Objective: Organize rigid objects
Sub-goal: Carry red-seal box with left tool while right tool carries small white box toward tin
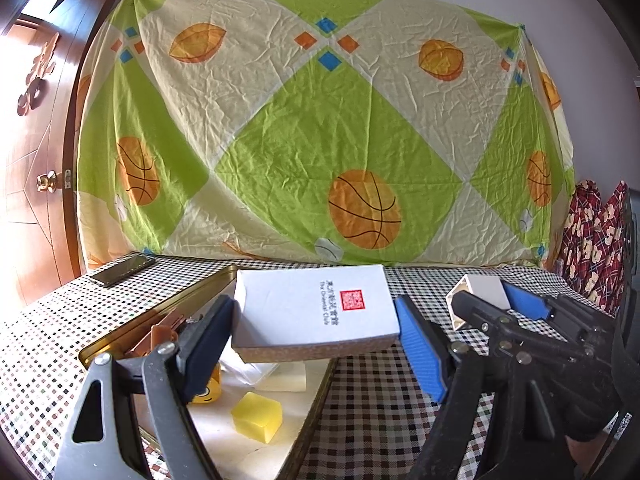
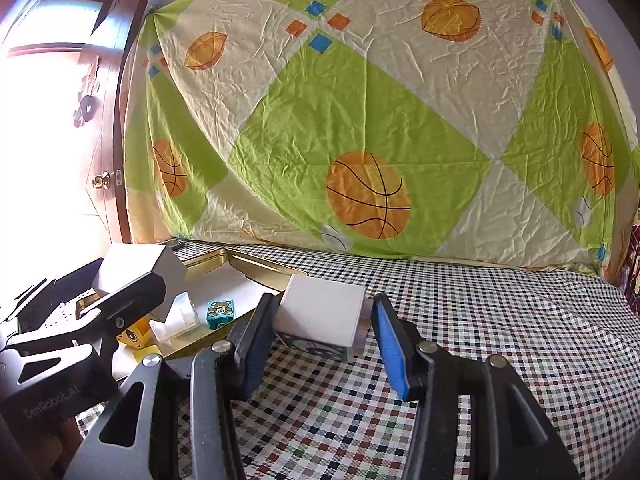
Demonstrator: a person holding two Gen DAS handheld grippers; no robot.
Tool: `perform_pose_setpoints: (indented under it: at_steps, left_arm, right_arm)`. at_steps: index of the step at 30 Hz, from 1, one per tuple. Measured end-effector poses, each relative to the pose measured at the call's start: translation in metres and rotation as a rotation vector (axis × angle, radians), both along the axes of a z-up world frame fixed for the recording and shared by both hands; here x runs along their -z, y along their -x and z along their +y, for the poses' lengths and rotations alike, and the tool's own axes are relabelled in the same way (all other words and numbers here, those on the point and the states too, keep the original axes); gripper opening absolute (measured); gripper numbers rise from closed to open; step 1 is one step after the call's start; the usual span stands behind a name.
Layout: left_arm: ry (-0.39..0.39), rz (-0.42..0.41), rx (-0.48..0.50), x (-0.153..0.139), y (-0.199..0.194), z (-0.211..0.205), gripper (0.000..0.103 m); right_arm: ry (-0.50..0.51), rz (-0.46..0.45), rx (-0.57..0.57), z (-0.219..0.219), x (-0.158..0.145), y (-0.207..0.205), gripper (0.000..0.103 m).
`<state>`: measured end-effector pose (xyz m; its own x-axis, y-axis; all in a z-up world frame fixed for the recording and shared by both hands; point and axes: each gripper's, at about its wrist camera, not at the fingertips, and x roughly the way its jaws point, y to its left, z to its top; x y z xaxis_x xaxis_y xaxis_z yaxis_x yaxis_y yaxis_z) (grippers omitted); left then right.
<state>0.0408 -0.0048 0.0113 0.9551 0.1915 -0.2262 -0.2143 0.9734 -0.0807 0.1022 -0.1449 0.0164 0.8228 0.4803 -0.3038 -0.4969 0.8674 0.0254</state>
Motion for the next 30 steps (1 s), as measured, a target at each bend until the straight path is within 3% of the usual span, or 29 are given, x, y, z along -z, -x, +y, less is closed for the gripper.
perform_pose_setpoints:
  at_steps: [30]
  left_arm:
    - [0.041, 0.0, -0.077, 0.0, 0.011, 0.047, 0.081]
  right_arm:
    - [0.005, 0.006, -0.097, 0.04, 0.0, 0.013, 0.051]
